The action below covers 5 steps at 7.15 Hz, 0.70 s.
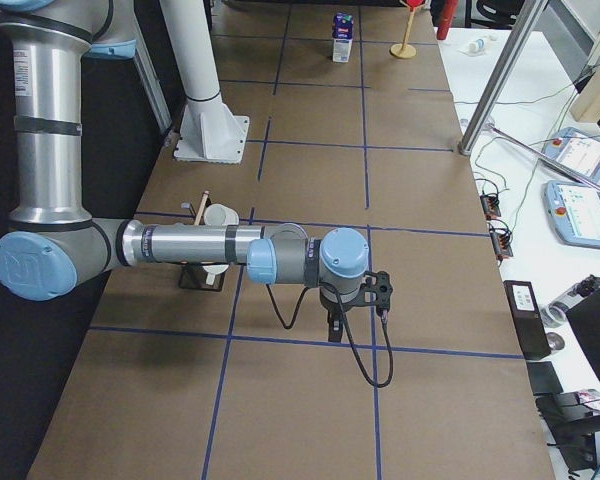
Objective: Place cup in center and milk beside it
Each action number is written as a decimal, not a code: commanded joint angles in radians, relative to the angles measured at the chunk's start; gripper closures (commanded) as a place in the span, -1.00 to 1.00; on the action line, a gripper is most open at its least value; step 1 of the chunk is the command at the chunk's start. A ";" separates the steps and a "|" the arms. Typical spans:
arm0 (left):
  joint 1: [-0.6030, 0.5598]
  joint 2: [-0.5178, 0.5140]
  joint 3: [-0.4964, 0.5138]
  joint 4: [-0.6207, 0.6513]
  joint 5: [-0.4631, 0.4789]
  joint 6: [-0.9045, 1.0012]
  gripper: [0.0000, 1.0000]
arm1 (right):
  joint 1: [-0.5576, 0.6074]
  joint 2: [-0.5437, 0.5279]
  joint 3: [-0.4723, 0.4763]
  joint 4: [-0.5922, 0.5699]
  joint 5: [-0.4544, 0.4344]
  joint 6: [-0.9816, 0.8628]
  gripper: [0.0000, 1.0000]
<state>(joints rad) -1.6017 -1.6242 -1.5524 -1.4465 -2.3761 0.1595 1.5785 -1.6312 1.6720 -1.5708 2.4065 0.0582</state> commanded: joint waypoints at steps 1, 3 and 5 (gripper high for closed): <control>0.000 0.000 -0.002 0.000 0.000 0.000 -1.00 | 0.000 0.002 0.000 0.000 -0.001 0.003 -1.00; -0.001 0.000 -0.002 0.002 -0.002 0.003 -1.00 | 0.002 0.004 0.009 0.002 -0.001 0.003 -1.00; 0.000 -0.002 -0.005 0.002 -0.002 0.005 -1.00 | 0.002 0.007 0.027 0.002 -0.001 0.040 -1.00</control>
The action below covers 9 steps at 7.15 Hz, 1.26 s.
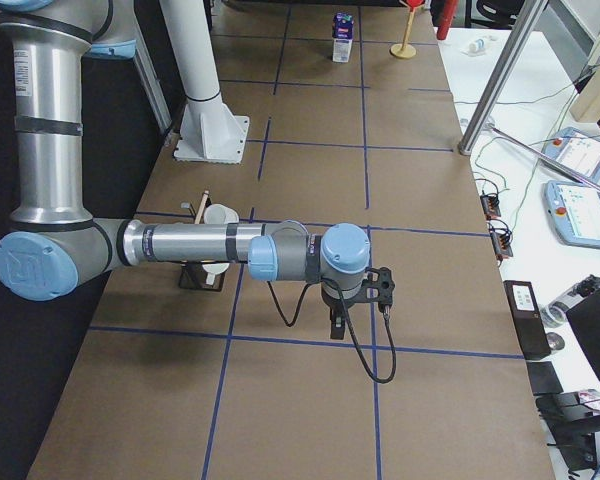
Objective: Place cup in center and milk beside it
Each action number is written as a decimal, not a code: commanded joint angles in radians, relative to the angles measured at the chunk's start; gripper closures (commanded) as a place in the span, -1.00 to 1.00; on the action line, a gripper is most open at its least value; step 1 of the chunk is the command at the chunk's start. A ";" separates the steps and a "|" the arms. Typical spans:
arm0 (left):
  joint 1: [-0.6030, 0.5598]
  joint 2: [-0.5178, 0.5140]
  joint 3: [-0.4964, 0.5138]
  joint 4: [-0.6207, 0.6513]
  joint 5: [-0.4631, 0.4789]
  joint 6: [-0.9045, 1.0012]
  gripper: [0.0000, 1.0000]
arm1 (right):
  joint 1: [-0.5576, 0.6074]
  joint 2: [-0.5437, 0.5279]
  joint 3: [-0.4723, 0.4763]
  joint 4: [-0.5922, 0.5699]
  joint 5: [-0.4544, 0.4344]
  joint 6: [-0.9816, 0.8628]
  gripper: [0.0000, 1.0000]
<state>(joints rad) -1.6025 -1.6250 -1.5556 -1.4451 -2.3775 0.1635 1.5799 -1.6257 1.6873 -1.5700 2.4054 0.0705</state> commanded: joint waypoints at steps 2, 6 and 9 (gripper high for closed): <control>0.000 -0.001 -0.006 -0.001 0.000 -0.001 -1.00 | -0.001 0.049 0.018 -0.005 0.011 0.078 -1.00; -0.001 -0.001 -0.023 -0.001 0.000 -0.005 -1.00 | -0.171 0.059 0.049 0.185 0.031 0.365 -1.00; 0.001 -0.001 -0.029 0.000 0.000 -0.007 -1.00 | -0.348 0.047 0.031 0.380 -0.100 0.610 -1.00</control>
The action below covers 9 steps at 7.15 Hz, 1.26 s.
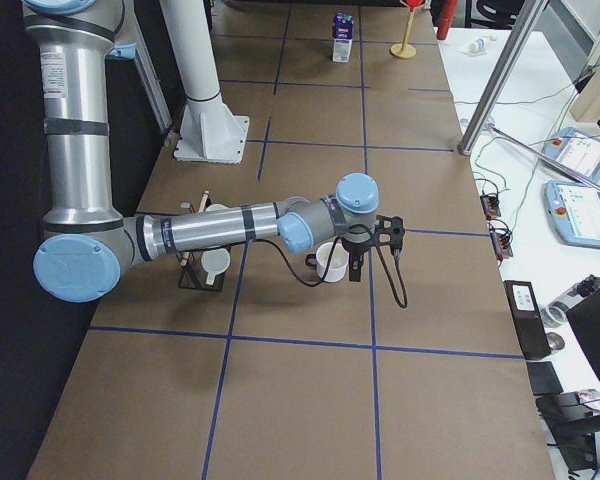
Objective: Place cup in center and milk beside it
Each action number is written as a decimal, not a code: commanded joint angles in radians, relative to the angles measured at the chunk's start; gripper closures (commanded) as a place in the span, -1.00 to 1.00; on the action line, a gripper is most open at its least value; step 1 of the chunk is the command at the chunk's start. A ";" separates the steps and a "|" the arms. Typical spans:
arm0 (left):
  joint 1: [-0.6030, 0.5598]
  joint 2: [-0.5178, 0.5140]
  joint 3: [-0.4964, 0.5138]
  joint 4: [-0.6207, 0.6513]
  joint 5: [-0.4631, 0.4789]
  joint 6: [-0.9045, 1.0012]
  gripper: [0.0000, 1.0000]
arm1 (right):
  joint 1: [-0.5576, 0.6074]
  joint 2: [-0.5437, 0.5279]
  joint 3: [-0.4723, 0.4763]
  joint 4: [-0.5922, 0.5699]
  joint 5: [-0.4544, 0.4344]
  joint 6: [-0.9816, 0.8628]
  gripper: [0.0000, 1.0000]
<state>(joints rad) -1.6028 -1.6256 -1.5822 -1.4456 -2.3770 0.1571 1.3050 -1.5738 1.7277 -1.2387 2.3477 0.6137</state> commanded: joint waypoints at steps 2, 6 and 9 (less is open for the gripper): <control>0.000 0.000 -0.005 0.001 -0.001 -0.001 -1.00 | -0.140 -0.012 -0.014 0.048 -0.105 0.092 -1.00; 0.000 0.001 -0.016 0.001 -0.001 -0.001 -1.00 | -0.223 -0.034 -0.046 0.048 -0.105 0.090 -1.00; 0.000 0.001 -0.018 0.001 -0.001 -0.001 -1.00 | -0.251 -0.017 -0.103 0.048 -0.105 0.092 -0.68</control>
<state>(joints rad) -1.6030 -1.6245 -1.5993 -1.4450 -2.3773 0.1565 1.0589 -1.5958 1.6352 -1.1904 2.2427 0.7054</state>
